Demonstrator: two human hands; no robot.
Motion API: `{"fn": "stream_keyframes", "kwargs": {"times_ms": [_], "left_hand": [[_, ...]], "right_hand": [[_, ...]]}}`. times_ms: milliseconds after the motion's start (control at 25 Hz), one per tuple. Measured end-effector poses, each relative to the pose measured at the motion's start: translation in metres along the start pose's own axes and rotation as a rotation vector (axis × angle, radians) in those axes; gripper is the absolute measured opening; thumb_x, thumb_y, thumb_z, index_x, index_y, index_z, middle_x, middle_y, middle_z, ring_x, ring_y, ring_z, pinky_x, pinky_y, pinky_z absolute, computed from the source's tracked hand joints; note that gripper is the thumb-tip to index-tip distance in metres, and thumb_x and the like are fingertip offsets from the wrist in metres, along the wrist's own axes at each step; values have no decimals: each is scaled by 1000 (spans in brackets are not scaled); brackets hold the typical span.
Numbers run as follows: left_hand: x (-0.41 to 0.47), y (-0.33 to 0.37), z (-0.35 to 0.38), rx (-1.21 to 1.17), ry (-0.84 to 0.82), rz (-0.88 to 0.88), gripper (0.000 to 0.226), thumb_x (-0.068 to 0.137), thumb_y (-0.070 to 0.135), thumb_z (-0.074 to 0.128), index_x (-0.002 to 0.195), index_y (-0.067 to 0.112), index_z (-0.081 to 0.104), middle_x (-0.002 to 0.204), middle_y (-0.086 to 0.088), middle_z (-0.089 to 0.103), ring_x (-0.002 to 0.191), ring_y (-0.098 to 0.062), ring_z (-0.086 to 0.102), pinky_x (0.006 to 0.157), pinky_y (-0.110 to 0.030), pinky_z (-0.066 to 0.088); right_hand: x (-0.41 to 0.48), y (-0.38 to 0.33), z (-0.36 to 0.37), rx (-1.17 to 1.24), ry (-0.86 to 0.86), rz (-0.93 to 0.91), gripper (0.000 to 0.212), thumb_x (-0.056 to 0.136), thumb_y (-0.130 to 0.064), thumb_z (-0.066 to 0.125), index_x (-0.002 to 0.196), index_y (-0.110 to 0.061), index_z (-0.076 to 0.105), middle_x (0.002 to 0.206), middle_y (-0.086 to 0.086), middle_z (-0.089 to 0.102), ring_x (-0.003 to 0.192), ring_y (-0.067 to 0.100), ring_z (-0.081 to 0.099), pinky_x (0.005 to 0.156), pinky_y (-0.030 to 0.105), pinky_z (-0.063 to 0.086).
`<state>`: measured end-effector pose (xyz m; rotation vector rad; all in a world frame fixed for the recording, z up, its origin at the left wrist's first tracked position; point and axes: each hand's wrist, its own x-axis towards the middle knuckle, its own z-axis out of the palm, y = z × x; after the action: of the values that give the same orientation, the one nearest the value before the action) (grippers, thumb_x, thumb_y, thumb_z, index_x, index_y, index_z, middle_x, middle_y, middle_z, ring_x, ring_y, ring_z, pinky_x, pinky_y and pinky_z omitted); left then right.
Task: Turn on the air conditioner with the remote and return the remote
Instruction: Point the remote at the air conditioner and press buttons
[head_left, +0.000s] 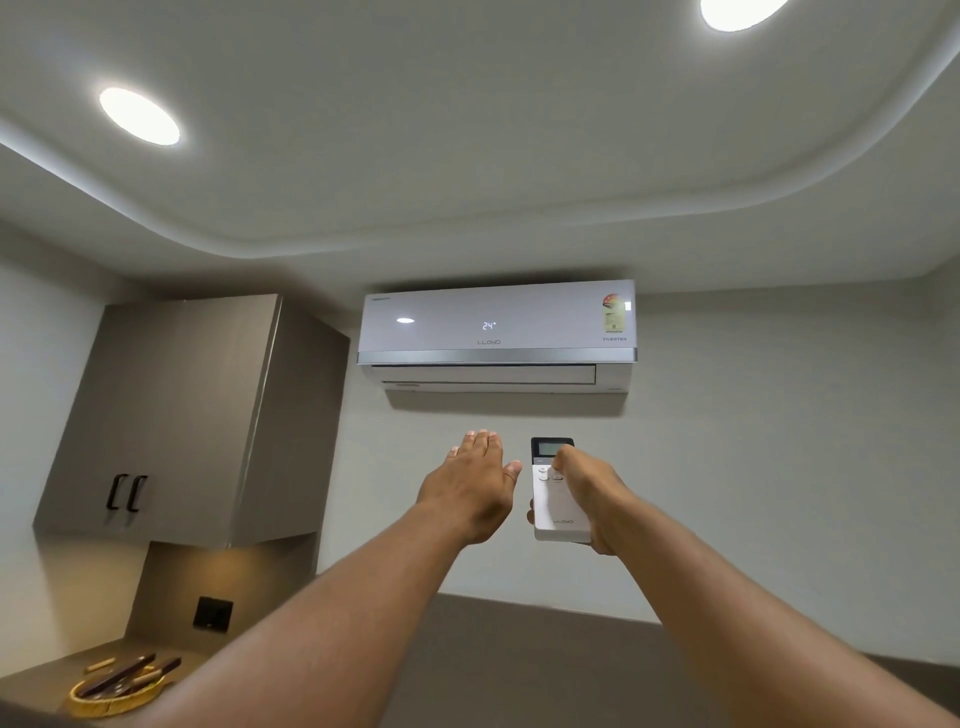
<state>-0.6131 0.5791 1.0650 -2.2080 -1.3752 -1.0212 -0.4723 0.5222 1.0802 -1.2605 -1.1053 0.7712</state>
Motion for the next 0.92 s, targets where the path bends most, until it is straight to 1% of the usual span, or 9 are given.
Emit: {"fn": "stream_keyframes", "kwargs": {"times_ms": [120, 240, 280, 320, 360, 440, 480, 600, 920], "left_hand": [[-1, 1, 0, -1, -4, 3, 64, 99, 48, 15, 152, 12, 8, 162, -6, 8, 148, -19, 3, 116, -37, 9], [0, 2, 0, 2, 0, 7, 64, 99, 47, 15, 152, 12, 9, 162, -6, 8, 148, -19, 4, 116, -38, 9], [0, 2, 0, -4, -4, 8, 64, 99, 48, 15, 152, 11, 9, 162, -6, 8, 148, -19, 4, 116, -38, 9], [-1, 3, 1, -11, -10, 6, 64, 99, 48, 14, 152, 11, 8, 162, -6, 8, 148, -19, 3, 116, -38, 9], [-2, 3, 2, -13, -9, 1, 65, 99, 48, 14, 152, 12, 8, 162, -6, 7, 148, -19, 3, 116, -37, 9], [-2, 1, 1, -16, -2, -7, 65, 98, 49, 14, 152, 12, 7, 162, -5, 7, 148, -18, 2, 116, -37, 8], [-1, 0, 1, -24, 2, -13, 65, 98, 49, 14, 152, 13, 7, 162, -5, 6, 148, -18, 2, 116, -37, 8], [1, 0, -2, -55, 9, -30, 65, 99, 49, 13, 152, 13, 6, 162, -5, 6, 148, -18, 2, 116, -36, 7], [-4, 4, -10, -73, 8, -18, 63, 100, 46, 13, 152, 11, 7, 162, -6, 6, 148, -18, 2, 118, -38, 9]], "right_hand": [[1, 0, 0, 1, -2, 0, 28, 87, -26, 49, 108, -14, 62, 114, 21, 77, 103, 39, 76, 98, 45, 59], [0, 0, -1, 1, -8, 3, 12, 90, -26, 50, 93, -16, 56, 107, 20, 76, 87, 35, 76, 81, 39, 60], [0, 1, -1, -8, -6, -1, 11, 90, -27, 51, 92, -16, 54, 106, 20, 75, 88, 36, 75, 81, 40, 61], [2, 3, -2, -21, -3, -5, 14, 90, -27, 51, 95, -15, 55, 109, 21, 74, 95, 38, 75, 89, 43, 62], [4, 4, -2, -33, -3, -7, 19, 91, -28, 52, 101, -13, 56, 112, 23, 74, 103, 41, 74, 96, 48, 60], [6, 3, 0, -43, -4, -13, 28, 92, -28, 52, 112, -10, 57, 116, 26, 73, 110, 43, 71, 102, 50, 57], [5, 1, 1, -40, -5, -19, 28, 92, -28, 52, 112, -10, 58, 117, 26, 73, 110, 43, 71, 101, 49, 57], [-1, -4, 3, -22, -15, -28, 17, 92, -27, 50, 100, -13, 57, 117, 26, 74, 110, 43, 72, 100, 49, 57], [-12, -12, 1, 7, -3, -40, 13, 90, -26, 50, 92, -15, 57, 116, 25, 75, 109, 42, 73, 98, 49, 58]]}}
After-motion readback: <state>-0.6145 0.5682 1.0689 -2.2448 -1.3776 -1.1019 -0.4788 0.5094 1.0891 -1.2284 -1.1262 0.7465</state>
